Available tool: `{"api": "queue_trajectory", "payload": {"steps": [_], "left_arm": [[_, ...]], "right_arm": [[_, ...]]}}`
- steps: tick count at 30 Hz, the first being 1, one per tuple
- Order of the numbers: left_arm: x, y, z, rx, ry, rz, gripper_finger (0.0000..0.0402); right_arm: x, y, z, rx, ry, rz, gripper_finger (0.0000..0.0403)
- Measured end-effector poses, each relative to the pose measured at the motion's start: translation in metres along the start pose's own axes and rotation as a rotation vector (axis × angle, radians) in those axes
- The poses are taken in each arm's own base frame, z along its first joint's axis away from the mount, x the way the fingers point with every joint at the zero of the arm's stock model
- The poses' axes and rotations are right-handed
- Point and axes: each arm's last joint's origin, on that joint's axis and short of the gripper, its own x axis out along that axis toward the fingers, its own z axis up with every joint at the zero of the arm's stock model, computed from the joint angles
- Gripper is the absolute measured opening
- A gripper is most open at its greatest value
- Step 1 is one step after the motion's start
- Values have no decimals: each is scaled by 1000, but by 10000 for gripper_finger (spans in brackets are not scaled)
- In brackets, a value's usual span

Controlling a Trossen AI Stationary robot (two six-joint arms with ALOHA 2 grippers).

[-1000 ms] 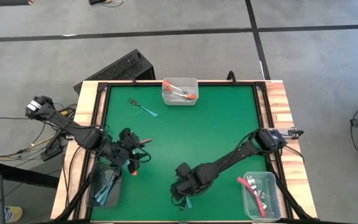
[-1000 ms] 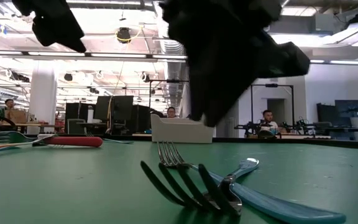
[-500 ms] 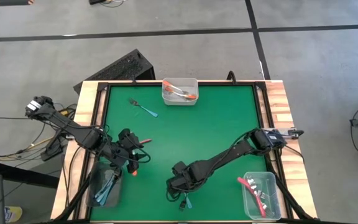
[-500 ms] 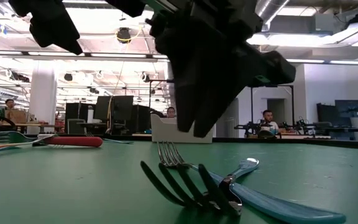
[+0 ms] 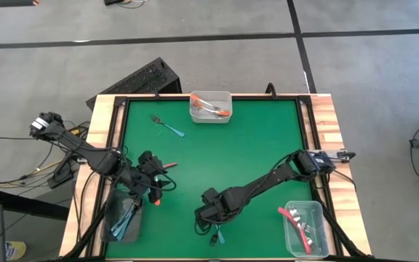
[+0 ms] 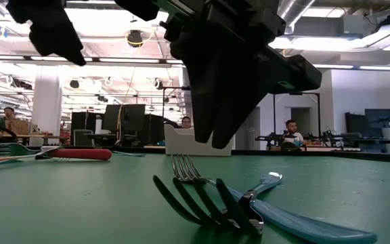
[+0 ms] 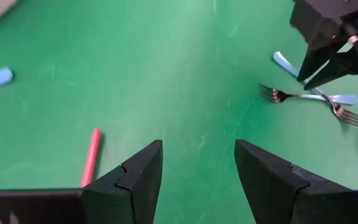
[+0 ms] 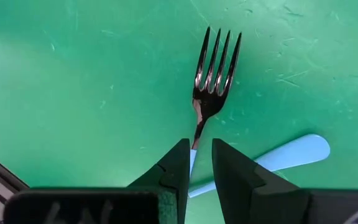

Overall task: Sort silverware by color (type)
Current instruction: Put the blue fork into the black transparent bin

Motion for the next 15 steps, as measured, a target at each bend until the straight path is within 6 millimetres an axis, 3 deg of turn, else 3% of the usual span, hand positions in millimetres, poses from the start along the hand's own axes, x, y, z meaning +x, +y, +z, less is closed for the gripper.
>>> {"api": "queue_trajectory", "payload": {"steps": [15], "left_arm": [[-2, -6, -10, -37, 45, -49, 187]], "right_arm": [[0, -2, 13, 70, -24, -2, 93]]}}
